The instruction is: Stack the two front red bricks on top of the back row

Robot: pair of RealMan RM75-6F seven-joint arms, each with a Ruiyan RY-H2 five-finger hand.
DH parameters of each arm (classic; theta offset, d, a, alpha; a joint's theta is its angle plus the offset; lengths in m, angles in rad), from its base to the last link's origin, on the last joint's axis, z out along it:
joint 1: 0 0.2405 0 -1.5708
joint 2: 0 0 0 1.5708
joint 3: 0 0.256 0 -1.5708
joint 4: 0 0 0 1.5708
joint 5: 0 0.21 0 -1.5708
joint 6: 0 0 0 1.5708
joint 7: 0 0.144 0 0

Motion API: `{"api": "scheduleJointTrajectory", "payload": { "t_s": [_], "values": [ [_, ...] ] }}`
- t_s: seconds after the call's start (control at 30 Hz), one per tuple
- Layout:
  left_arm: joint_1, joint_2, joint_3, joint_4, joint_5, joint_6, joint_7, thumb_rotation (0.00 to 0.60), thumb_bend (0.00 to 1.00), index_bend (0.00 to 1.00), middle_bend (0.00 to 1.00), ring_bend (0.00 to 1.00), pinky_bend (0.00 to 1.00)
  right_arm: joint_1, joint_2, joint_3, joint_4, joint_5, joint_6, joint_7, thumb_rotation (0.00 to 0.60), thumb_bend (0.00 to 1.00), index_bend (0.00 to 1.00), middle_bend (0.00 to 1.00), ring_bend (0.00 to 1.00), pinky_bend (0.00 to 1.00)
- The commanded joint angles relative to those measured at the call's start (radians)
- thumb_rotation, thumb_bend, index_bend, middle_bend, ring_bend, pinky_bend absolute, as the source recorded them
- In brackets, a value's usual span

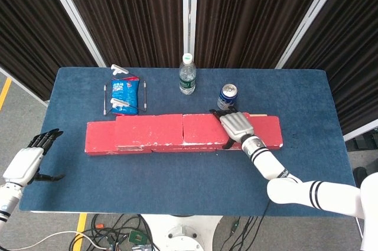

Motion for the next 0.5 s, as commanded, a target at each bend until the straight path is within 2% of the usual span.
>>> {"api": "scheduleJointTrajectory", "payload": {
  "t_s": [0.03,0.13,0.23,0.3,0.37,0.5],
  "values": [
    [0.001,0.0,0.001,0.001,0.001,0.001,-0.002,0.6,0.0,0.01,0.0,0.0,0.0,0.002,-0.001,-0.003,0.0,0.005,-0.001,-0.002,0.6,0.1,0.04,0.26,0.25,0.0],
    [0.001,0.0,0.001,0.002,0.002,0.002,-0.003,0.6,0.0,0.01,0.0,0.0,0.0,0.009,0.0,-0.009,0.0,0.019,-0.01,-0.007,0.6,0.07,0.0,0.23,0.22,0.0],
    [0.002,-0.001,0.0,0.003,0.002,0.002,-0.007,0.6,0.0,0.01,0.0,0.0,0.0,0.014,0.0,-0.014,-0.002,0.034,-0.011,-0.011,0.6,0.02,0.0,0.16,0.11,0.0],
    [0.002,0.0,0.0,0.004,0.002,0.003,-0.01,0.6,0.0,0.01,0.0,0.0,0.0,0.02,0.004,-0.018,-0.005,0.045,-0.012,-0.018,0.6,0.0,0.0,0.07,0.02,0.0],
    [0.003,0.001,0.0,0.003,0.004,0.006,-0.012,0.6,0.0,0.01,0.0,0.0,0.0,0.022,0.006,-0.018,-0.009,0.05,-0.009,-0.018,0.6,0.0,0.0,0.01,0.0,0.0],
    [0.004,0.004,-0.001,0.001,0.005,0.009,-0.017,0.6,0.0,0.01,0.0,0.0,0.0,0.02,0.016,-0.015,-0.024,0.044,0.001,-0.011,0.6,0.0,0.0,0.0,0.0,0.0]
  ]
}}
